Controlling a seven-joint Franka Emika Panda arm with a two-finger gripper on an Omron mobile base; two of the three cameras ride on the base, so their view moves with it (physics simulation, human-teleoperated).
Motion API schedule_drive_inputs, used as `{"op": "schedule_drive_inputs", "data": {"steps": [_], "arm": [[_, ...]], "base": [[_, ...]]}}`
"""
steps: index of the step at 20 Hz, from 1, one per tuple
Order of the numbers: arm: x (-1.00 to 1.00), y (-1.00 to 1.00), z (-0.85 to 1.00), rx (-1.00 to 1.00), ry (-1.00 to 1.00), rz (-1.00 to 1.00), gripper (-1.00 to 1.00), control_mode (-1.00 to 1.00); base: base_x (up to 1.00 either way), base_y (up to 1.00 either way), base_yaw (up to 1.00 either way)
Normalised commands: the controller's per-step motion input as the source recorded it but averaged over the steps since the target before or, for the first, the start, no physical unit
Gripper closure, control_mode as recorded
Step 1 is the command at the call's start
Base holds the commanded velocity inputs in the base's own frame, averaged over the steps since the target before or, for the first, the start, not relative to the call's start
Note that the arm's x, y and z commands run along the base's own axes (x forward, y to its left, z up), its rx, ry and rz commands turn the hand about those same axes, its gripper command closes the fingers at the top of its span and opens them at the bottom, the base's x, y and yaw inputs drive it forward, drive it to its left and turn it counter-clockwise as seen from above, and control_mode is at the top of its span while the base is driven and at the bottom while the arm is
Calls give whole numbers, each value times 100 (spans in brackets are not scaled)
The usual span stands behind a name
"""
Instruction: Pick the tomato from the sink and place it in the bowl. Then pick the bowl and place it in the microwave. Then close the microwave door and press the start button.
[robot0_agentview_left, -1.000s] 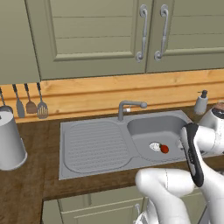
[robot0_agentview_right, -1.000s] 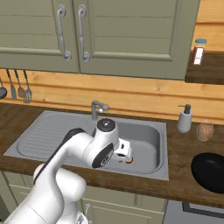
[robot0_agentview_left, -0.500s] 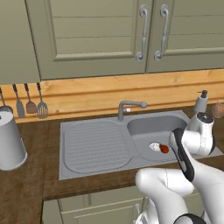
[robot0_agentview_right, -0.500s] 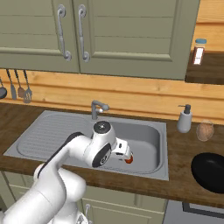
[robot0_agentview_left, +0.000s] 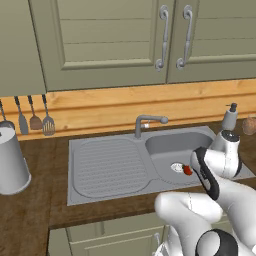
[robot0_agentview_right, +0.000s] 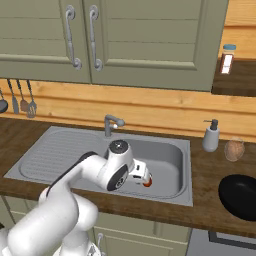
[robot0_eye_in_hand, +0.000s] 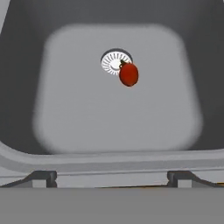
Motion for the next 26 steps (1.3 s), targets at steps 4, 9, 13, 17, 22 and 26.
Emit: {"op": "schedule_drive_inputs", "data": {"steps": [4,9,13,17,22,26], "arm": [[17,-1,-26,0,1,0,-100,-100],[6,-5,-22,0,0,0,-100,-100],[8,-5,-23,0,1,0,-100,-100],[16,-1,-22,1,2,0,-100,-100],[18,0,-18,0,0,0,-100,-100],[13,0,-10,0,0,0,-100,-100]], "base": [[0,0,0],[0,0,0],[0,0,0],[0,0,0],[0,0,0],[0,0,0]]}}
